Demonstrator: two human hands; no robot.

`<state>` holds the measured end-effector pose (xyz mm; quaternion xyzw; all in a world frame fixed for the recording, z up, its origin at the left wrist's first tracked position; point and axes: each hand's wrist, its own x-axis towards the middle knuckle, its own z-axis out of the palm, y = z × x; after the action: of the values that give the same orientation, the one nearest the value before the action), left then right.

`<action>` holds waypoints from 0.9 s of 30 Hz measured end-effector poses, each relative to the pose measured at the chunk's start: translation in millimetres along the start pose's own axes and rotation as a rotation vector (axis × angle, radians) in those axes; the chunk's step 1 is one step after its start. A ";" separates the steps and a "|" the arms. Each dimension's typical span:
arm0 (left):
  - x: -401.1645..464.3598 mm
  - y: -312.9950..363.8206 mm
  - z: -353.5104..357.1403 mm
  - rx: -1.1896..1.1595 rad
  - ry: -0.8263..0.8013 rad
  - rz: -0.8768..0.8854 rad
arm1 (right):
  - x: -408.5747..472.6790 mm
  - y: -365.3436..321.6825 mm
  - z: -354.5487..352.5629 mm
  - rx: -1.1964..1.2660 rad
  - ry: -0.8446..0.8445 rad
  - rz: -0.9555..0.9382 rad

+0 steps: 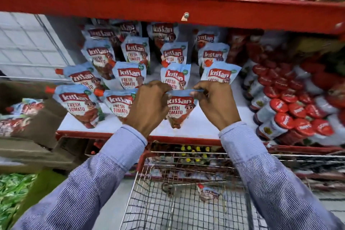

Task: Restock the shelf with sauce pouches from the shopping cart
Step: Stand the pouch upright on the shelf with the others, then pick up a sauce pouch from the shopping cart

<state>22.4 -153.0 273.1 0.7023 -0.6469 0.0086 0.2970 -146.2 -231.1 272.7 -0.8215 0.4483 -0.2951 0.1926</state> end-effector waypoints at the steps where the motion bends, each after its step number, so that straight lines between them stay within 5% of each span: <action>1: 3.2 -3.1 7.2 -0.008 -0.006 -0.016 | 2.5 3.7 5.6 -0.001 -0.009 0.019; 11: 6.6 -7.4 18.8 -0.010 -0.039 -0.048 | 0.6 24.9 2.5 0.118 -0.136 0.050; 16: -59.7 15.7 31.0 -0.062 0.038 -0.031 | -78.2 74.0 -10.1 0.200 0.139 0.085; 23: -149.4 32.2 170.5 -0.096 -0.583 -0.074 | -200.5 206.4 90.5 -0.314 -0.625 0.452; 27: -173.6 32.2 249.2 -0.038 -0.821 -0.139 | -230.4 241.9 135.0 -0.401 -0.812 0.431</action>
<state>-128.0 -102.4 12.2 0.6840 -0.6625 -0.3041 0.0272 -305.8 -155.0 -41.3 -0.7796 0.5446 0.1870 0.2464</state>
